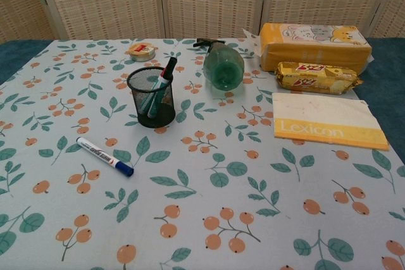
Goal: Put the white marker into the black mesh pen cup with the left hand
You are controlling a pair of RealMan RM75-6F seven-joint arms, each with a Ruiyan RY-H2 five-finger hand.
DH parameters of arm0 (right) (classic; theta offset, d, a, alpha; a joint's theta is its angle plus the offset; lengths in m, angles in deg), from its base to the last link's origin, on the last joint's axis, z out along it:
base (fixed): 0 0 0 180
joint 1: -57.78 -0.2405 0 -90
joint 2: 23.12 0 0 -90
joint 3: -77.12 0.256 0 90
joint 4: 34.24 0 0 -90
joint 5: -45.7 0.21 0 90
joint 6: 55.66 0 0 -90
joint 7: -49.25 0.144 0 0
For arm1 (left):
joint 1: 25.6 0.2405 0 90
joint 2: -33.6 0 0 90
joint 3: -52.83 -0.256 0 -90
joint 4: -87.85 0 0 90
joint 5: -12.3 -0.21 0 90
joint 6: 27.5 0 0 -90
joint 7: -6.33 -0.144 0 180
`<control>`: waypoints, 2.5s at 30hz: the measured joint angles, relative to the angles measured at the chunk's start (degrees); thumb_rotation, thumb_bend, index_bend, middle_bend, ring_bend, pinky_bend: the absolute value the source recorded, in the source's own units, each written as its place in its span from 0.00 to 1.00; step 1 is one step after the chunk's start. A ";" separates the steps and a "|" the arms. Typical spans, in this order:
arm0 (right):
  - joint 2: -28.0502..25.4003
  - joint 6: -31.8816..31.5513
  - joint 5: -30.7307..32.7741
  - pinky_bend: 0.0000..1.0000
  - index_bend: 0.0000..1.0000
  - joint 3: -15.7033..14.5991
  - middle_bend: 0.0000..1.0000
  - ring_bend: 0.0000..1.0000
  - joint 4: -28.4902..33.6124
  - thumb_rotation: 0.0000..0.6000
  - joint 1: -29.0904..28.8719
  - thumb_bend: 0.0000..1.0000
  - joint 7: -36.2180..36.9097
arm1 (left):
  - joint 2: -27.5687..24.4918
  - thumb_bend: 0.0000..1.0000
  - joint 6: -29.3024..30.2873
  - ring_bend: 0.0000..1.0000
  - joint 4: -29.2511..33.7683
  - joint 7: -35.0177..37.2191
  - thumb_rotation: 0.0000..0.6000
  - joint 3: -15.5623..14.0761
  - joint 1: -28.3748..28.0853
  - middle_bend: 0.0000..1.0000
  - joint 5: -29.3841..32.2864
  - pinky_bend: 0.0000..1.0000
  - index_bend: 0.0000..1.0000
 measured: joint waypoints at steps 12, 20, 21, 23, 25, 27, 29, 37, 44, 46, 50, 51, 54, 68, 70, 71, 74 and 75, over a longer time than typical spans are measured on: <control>0.05 0.76 1.56 0.00 0.02 0.08 0.06 0.04 0.35 1.00 -0.14 0.17 -1.38 | -0.59 0.20 -1.86 0.30 0.40 0.58 1.00 0.32 -2.33 0.40 -2.62 0.38 0.00; 0.52 1.58 1.81 0.00 0.02 0.38 0.06 0.04 0.23 1.00 -0.85 0.17 -1.84 | -1.60 0.20 -5.52 0.89 1.22 5.70 1.00 1.05 -10.30 0.95 -13.50 0.89 0.13; 0.54 1.92 1.97 0.00 0.02 0.46 0.06 0.04 0.15 1.00 -1.05 0.17 -1.81 | -1.63 0.20 -6.41 0.90 1.23 7.26 1.00 1.08 -11.21 0.96 -13.92 0.91 0.17; 0.57 2.92 2.63 0.00 0.02 0.69 0.06 0.04 -0.08 1.00 -1.55 0.17 -1.68 | -1.81 0.20 -9.10 0.93 1.31 11.67 1.00 1.09 -13.55 0.99 -14.36 0.94 0.28; 0.57 3.94 3.42 0.00 0.02 0.96 0.06 0.04 -0.28 1.00 -2.05 0.17 -1.53 | -2.05 0.20 -13.06 0.94 1.11 17.42 1.00 1.15 -16.93 1.00 -14.85 0.95 0.35; 0.57 5.09 4.33 0.00 0.02 1.33 0.06 0.04 -0.54 1.00 -2.75 0.17 -1.44 | -2.00 0.20 -15.67 0.95 0.59 20.57 1.00 1.26 -19.55 1.00 -15.38 0.96 0.39; 0.56 5.74 4.99 0.00 0.02 1.69 0.06 0.04 -0.74 1.00 -3.30 0.18 -1.45 | -1.58 0.20 -18.89 0.95 -0.61 23.02 1.00 1.48 -23.26 1.00 -16.39 0.96 0.42; 0.38 6.10 6.11 0.00 0.02 1.77 0.06 0.04 -0.93 1.00 -3.42 0.18 -0.91 | 0.38 0.24 -29.75 0.95 -2.37 19.30 1.00 1.61 -31.69 1.00 -18.55 0.96 0.44; -0.01 6.76 8.57 0.00 0.02 2.53 0.06 0.04 -1.30 1.00 -3.55 0.18 0.03 | 2.61 0.30 -41.92 0.95 -4.34 23.46 1.00 0.65 -42.30 1.00 -18.77 0.96 0.47; 0.00 7.55 9.49 0.00 0.02 2.78 0.06 0.04 -1.38 1.00 -3.84 0.18 -0.03 | 3.38 0.32 -43.60 0.95 -5.71 25.86 1.00 0.03 -45.10 1.00 -19.52 0.96 0.47; 0.05 8.99 10.75 0.00 0.02 3.08 0.06 0.04 -1.40 1.00 -4.49 0.18 -0.35 | 4.64 0.32 -45.53 0.95 -8.59 30.73 1.00 -1.15 -49.44 1.00 -20.80 0.96 0.49; 0.05 9.36 10.94 0.00 0.02 3.12 0.06 0.04 -1.40 1.00 -4.65 0.18 -0.38 | 4.88 0.32 -45.84 0.95 -9.32 31.88 1.00 -1.41 -50.43 1.00 -21.06 0.96 0.49; -0.02 10.66 11.81 0.00 0.02 3.33 0.06 0.04 -1.48 1.00 -5.27 0.18 -0.23 | 5.57 0.33 -46.45 0.95 -11.77 35.74 1.00 -2.36 -53.25 1.00 -21.79 0.96 0.49; -1.18 13.85 14.18 0.00 0.02 4.01 0.06 0.04 -2.72 1.00 -6.87 0.18 3.25 | 12.89 0.33 -44.92 0.95 -27.94 52.24 1.00 -9.57 -60.77 1.00 -23.74 0.96 0.45; -1.46 13.78 13.89 0.00 0.02 3.92 0.06 0.04 -2.81 1.00 -6.83 0.18 4.03 | 13.87 0.33 -44.91 0.95 -29.23 53.54 1.00 -10.95 -61.68 1.00 -23.77 0.96 0.45; -1.58 13.73 13.71 0.00 0.02 3.85 0.06 0.04 -2.83 1.00 -6.81 0.18 4.31 | 14.13 0.33 -44.96 0.95 -29.49 53.82 1.00 -11.39 -62.03 1.00 -23.72 0.96 0.45; -1.90 13.37 13.07 0.00 0.02 3.61 0.06 0.04 -2.87 1.00 -6.68 0.18 5.14 | 14.42 0.33 -45.04 0.95 -29.43 53.82 1.00 -12.22 -62.62 1.00 -23.27 0.96 0.45; -1.96 13.16 12.90 0.00 0.02 3.54 0.06 0.04 -2.87 1.00 -6.61 0.18 5.25 | 14.41 0.33 -45.05 0.95 -29.24 53.63 1.00 -12.33 -62.70 1.00 -23.12 0.96 0.45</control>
